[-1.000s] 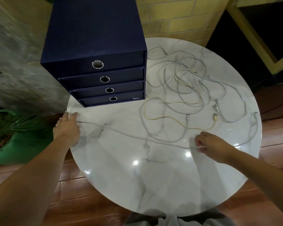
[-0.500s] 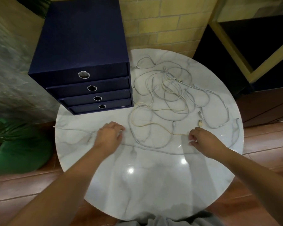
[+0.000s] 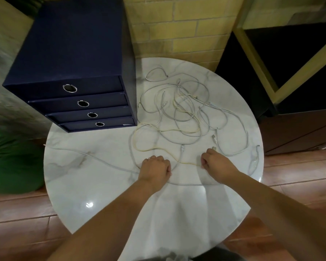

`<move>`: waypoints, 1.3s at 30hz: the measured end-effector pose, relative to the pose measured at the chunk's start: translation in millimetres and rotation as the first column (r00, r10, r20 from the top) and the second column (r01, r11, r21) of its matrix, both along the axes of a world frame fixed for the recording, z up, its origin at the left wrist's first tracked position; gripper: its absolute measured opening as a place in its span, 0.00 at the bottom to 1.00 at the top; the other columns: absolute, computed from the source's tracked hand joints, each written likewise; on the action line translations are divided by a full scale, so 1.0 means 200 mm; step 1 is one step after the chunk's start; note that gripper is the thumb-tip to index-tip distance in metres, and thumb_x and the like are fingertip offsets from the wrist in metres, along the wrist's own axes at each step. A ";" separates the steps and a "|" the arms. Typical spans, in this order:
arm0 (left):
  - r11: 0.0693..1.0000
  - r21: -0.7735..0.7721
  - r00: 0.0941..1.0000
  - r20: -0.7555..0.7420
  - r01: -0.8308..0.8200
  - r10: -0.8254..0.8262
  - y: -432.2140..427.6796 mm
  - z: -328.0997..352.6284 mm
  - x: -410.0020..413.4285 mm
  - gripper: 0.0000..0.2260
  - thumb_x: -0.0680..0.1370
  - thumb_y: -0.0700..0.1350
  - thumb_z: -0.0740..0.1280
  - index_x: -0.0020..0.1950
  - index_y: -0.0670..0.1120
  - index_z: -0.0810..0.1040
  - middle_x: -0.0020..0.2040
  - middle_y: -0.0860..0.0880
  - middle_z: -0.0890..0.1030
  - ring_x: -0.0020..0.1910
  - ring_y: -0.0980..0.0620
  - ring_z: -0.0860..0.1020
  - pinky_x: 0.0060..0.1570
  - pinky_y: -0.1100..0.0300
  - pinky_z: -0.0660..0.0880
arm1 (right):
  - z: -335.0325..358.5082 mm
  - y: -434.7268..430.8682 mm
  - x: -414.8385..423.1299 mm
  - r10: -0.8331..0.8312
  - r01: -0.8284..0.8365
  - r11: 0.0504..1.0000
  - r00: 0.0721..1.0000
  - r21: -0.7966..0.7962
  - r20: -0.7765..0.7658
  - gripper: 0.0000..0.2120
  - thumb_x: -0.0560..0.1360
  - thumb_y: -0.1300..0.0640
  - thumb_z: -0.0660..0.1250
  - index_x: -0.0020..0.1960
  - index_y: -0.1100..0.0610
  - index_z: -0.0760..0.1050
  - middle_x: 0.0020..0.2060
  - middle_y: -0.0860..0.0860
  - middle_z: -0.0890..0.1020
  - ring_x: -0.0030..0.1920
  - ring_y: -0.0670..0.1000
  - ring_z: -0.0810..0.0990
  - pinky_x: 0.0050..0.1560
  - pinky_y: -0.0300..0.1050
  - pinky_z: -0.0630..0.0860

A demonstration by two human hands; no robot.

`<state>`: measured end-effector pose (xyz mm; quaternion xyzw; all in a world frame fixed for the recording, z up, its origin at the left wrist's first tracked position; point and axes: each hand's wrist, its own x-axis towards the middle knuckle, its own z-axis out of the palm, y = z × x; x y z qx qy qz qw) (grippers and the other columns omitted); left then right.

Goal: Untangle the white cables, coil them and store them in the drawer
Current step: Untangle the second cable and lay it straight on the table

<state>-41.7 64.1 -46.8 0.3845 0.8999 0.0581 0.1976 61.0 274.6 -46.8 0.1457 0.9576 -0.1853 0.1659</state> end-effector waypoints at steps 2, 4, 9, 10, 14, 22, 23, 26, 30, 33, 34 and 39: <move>1.000 0.012 0.999 -0.051 0.004 -0.004 0.01 0.02 0.00 0.10 0.80 0.52 0.59 0.56 0.51 0.75 0.55 0.51 0.78 0.56 0.49 0.73 0.54 0.56 0.67 | -0.01 0.03 -0.01 0.019 -0.019 1.000 1.000 -0.005 -0.006 0.05 0.78 0.60 0.60 0.44 0.56 0.71 0.43 0.50 0.69 0.39 0.52 0.72 0.39 0.45 0.69; 0.998 0.054 0.994 -0.103 -0.016 0.022 0.02 0.04 -0.02 0.11 0.82 0.51 0.56 0.57 0.49 0.73 0.53 0.51 0.79 0.54 0.49 0.75 0.53 0.55 0.67 | -0.02 0.09 -0.01 0.040 -0.040 0.999 0.999 -0.014 -0.027 0.04 0.77 0.61 0.60 0.45 0.59 0.73 0.43 0.50 0.69 0.40 0.53 0.73 0.38 0.44 0.66; 0.957 0.261 0.988 -0.044 -0.129 0.145 0.05 0.18 -0.11 0.07 0.82 0.47 0.58 0.54 0.47 0.73 0.44 0.49 0.81 0.44 0.48 0.79 0.48 0.53 0.71 | -0.02 0.18 -0.04 0.030 -0.037 0.994 0.997 -0.103 -0.074 0.03 0.76 0.60 0.64 0.48 0.60 0.75 0.43 0.49 0.69 0.44 0.53 0.75 0.44 0.41 0.69; 0.942 0.297 0.985 -0.022 -0.156 0.170 0.06 0.23 -0.13 0.06 0.81 0.47 0.60 0.53 0.47 0.74 0.43 0.50 0.81 0.43 0.49 0.79 0.47 0.53 0.72 | -0.01 0.19 -0.05 0.037 -0.048 0.992 0.995 -0.120 -0.094 0.05 0.75 0.60 0.65 0.49 0.60 0.75 0.43 0.49 0.69 0.45 0.54 0.76 0.46 0.42 0.71; 0.887 0.392 0.969 0.065 -0.243 0.237 0.10 0.50 -0.22 0.02 0.79 0.47 0.64 0.50 0.50 0.76 0.41 0.55 0.79 0.42 0.54 0.77 0.42 0.56 0.74 | 0.12 0.21 -0.15 0.017 -0.055 0.982 0.979 -0.182 -0.204 0.11 0.76 0.57 0.67 0.57 0.58 0.73 0.47 0.48 0.71 0.42 0.47 0.73 0.47 0.41 0.71; 0.838 0.529 0.988 0.004 -0.135 0.156 0.20 0.92 -0.37 0.02 0.77 0.43 0.68 0.48 0.49 0.80 0.40 0.59 0.78 0.38 0.59 0.76 0.41 0.67 0.72 | 0.65 0.08 -0.50 0.110 -0.290 0.903 0.870 -0.317 -0.481 0.10 0.76 0.56 0.68 0.56 0.54 0.78 0.49 0.50 0.74 0.43 0.48 0.76 0.50 0.39 0.73; 0.836 0.535 0.987 -0.026 -0.120 0.158 0.20 0.96 -0.39 0.03 0.77 0.43 0.69 0.50 0.49 0.79 0.41 0.59 0.78 0.40 0.58 0.76 0.42 0.69 0.71 | 0.71 0.06 -0.54 0.109 -0.304 0.891 0.864 -0.337 -0.492 0.05 0.76 0.58 0.67 0.51 0.57 0.79 0.45 0.51 0.77 0.41 0.50 0.77 0.47 0.42 0.74; 0.821 0.559 0.976 -0.091 -0.116 0.200 0.18 1.05 -0.44 0.08 0.76 0.41 0.69 0.54 0.50 0.78 0.44 0.56 0.79 0.41 0.57 0.76 0.40 0.73 0.69 | 0.86 0.05 -0.60 0.009 -0.263 0.849 0.874 -0.458 -0.486 0.05 0.78 0.62 0.63 0.45 0.61 0.76 0.35 0.50 0.78 0.34 0.50 0.79 0.38 0.42 0.75; 0.817 0.526 0.923 -0.141 -0.235 0.357 0.10 1.04 -0.52 0.05 0.77 0.42 0.67 0.52 0.48 0.79 0.45 0.53 0.79 0.44 0.53 0.77 0.45 0.58 0.75 | 1.04 0.07 -0.64 -0.140 -0.256 0.791 0.808 -0.555 -0.572 0.08 0.79 0.63 0.60 0.43 0.55 0.73 0.33 0.50 0.77 0.33 0.45 0.79 0.35 0.35 0.75; 0.832 0.432 0.872 -0.176 -0.348 0.456 0.06 0.97 -0.57 0.05 0.79 0.45 0.64 0.49 0.48 0.79 0.47 0.50 0.78 0.45 0.48 0.77 0.46 0.51 0.76 | 1.14 0.10 -0.64 -0.211 -0.266 0.787 0.732 -0.557 -0.648 0.06 0.79 0.64 0.61 0.45 0.58 0.74 0.36 0.54 0.79 0.34 0.45 0.79 0.37 0.40 0.78; 0.830 0.415 0.859 -0.186 -0.372 0.478 0.06 0.96 -0.58 0.06 0.80 0.46 0.62 0.49 0.48 0.79 0.48 0.49 0.77 0.44 0.47 0.77 0.45 0.51 0.76 | 1.17 0.12 -0.63 -0.222 -0.268 0.791 0.711 -0.549 -0.667 0.05 0.79 0.64 0.61 0.45 0.59 0.74 0.36 0.55 0.78 0.34 0.45 0.79 0.38 0.41 0.78; 0.771 0.473 0.857 -0.064 -0.426 0.512 0.17 0.99 -0.58 0.07 0.81 0.45 0.58 0.47 0.48 0.73 0.43 0.46 0.79 0.41 0.45 0.80 0.42 0.46 0.78 | 1.19 0.16 -0.55 -0.268 -0.237 0.798 0.684 -0.555 -0.678 0.05 0.79 0.63 0.61 0.46 0.60 0.74 0.36 0.54 0.78 0.34 0.43 0.78 0.38 0.36 0.77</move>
